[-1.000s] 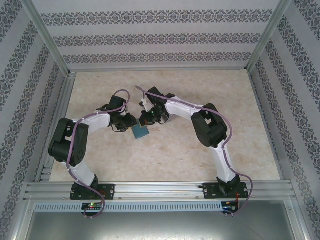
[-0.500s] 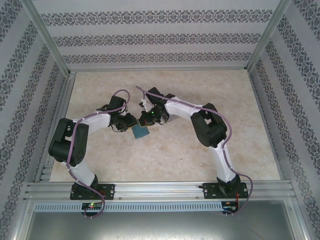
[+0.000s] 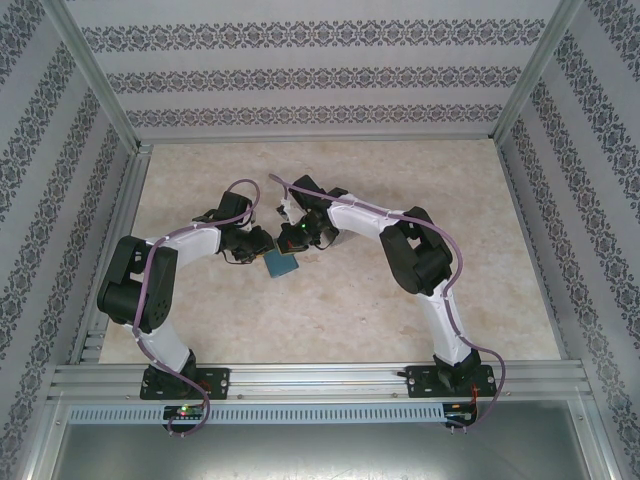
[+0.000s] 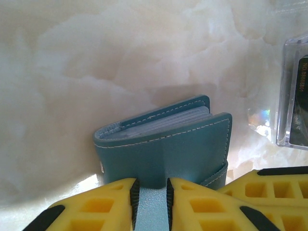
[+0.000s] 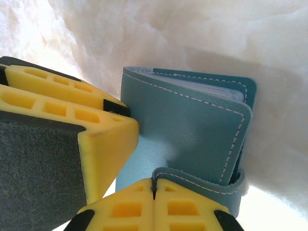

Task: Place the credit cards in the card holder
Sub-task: Close the button on the card holder.

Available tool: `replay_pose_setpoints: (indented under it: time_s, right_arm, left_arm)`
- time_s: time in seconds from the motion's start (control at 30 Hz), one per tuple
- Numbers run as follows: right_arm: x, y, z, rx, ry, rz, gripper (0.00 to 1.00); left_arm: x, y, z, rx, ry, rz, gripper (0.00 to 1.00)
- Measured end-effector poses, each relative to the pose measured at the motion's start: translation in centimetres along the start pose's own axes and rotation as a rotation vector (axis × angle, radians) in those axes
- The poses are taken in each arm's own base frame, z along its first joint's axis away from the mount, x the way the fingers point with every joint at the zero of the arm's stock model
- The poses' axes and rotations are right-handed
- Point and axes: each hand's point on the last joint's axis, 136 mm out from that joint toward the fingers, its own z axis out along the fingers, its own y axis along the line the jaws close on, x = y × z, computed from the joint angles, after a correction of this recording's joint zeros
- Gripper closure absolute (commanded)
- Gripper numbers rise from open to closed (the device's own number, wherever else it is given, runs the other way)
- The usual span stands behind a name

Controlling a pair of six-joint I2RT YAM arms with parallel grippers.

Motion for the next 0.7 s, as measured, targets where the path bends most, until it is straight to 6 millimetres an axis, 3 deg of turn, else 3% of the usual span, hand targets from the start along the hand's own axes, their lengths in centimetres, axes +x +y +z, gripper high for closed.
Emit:
replay_pose_setpoints:
  time_s: [0.7]
  right_arm:
    - [0.02,-0.23,0.48,0.02,0.008,-0.01,1.0]
  left_arm:
    - [0.04,0.1,0.13,-0.002,0.003,-0.005,0.74]
